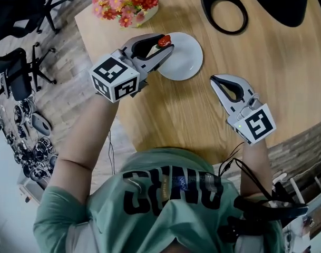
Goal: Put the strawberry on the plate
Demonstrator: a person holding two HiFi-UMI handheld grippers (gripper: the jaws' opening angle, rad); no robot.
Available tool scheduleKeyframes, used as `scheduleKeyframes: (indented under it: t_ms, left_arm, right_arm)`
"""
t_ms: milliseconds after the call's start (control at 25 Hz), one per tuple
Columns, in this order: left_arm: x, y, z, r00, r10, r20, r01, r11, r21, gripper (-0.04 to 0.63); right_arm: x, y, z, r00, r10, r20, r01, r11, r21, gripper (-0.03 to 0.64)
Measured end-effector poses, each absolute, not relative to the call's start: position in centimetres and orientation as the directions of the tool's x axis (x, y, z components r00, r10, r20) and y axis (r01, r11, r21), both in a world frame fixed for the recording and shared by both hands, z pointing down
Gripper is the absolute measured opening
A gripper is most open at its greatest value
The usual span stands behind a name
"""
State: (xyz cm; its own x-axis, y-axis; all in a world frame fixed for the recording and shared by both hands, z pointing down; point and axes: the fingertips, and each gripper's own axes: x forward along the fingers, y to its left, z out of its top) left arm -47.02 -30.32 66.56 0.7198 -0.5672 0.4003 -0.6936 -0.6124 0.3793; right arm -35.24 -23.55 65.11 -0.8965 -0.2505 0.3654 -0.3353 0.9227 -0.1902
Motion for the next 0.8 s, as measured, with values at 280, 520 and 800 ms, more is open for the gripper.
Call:
scheduleKeyframes:
  t_ms: [280,520,800]
  left_arm:
    - [-46.0,-30.4,68.5,0.727,-0.533,0.433,-0.682,-0.638,0.359,0.147]
    - [-45.6,-31.1,69.8,0.699,-0.522,0.488,-0.678,-0.700,0.223,0.147]
    - [-45.4,-31.4,71.6,0.627,-0.496,0.601,-0.626,-0.780,0.010,0.147]
  right_arm:
    - [-35.4,-23.5,66.2,-0.890,-0.242,0.386,-0.346,0.910,-0.227,0.006]
    - [-35.5,-24.0,67.4,-0.883,-0.236,0.405,-0.354,0.902,-0.246,0.006]
    - [-35.8,-24.5,68.4,-0.882,-0.228,0.413,-0.350,0.903,-0.249,0.006]
